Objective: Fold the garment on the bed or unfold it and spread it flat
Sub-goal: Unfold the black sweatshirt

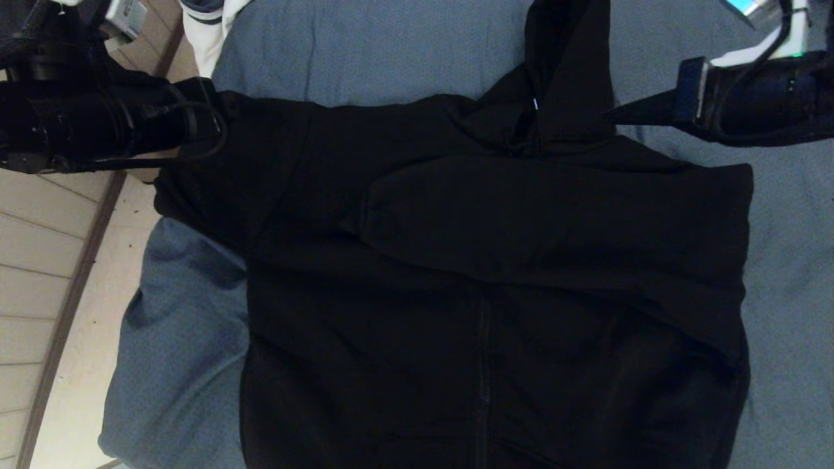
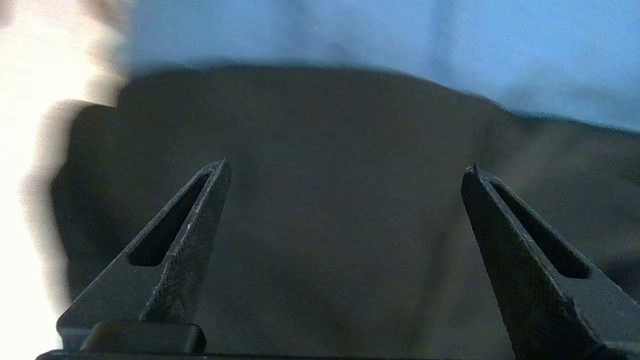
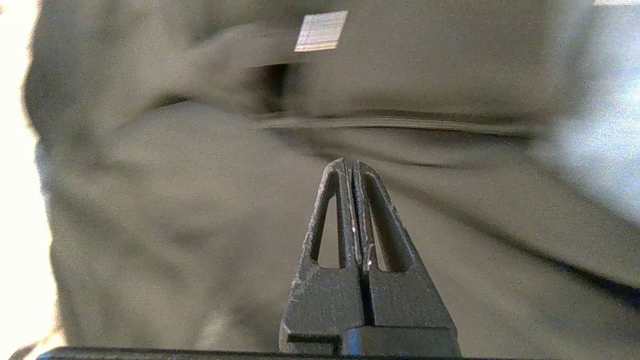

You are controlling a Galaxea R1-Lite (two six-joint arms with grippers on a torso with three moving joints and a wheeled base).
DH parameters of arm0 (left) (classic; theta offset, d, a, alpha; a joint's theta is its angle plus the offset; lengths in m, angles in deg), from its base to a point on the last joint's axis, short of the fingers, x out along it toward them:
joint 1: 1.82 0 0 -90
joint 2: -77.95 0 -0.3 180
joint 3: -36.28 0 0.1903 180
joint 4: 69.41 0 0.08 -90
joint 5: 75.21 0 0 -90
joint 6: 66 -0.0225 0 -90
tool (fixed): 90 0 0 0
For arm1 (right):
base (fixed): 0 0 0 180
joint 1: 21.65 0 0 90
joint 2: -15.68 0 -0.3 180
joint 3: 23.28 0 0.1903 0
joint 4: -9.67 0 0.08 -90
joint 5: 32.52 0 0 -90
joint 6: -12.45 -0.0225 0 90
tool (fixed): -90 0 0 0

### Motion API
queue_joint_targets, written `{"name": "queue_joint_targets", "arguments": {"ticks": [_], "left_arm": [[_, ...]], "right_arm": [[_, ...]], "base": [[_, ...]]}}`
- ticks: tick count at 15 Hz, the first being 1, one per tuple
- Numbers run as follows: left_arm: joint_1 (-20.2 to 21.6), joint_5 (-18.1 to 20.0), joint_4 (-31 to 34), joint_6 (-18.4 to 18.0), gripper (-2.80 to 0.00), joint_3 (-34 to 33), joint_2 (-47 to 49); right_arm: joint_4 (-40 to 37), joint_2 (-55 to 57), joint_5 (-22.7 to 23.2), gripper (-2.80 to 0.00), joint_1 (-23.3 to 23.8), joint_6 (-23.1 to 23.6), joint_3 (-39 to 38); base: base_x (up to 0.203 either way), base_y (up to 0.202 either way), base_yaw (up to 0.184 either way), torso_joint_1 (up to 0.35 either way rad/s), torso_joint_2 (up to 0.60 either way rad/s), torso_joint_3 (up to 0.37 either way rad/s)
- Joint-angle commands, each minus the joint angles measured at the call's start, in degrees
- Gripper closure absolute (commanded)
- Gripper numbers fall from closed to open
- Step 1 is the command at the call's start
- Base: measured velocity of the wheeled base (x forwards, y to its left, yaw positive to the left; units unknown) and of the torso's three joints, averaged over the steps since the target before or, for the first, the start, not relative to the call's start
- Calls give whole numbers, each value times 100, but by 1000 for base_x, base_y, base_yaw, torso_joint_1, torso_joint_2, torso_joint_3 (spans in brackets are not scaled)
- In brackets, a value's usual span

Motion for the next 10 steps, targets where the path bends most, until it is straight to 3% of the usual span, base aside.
{"name": "queue_joint_targets", "arguments": {"ticks": [1,4,9,10], "left_arm": [[-73,247,-33,223,-280,-15,206],[-65,254,-332,509,-280,-59,297],[-64,166,-867,450,-280,-138,496],[-64,166,-867,450,-280,-138,503]], "right_arm": [[-768,614,-438,0,-1052,-7,1046],[-981,1344,-1313,0,-2470,92,1410],[-299,2076,-1540,0,-3271,294,1438],[-101,2090,-1657,-280,-3400,316,1375]], "base": [[0,0,0,0,0,0],[0,0,0,0,0,0],[0,0,0,0,0,0],[0,0,0,0,0,0]]}}
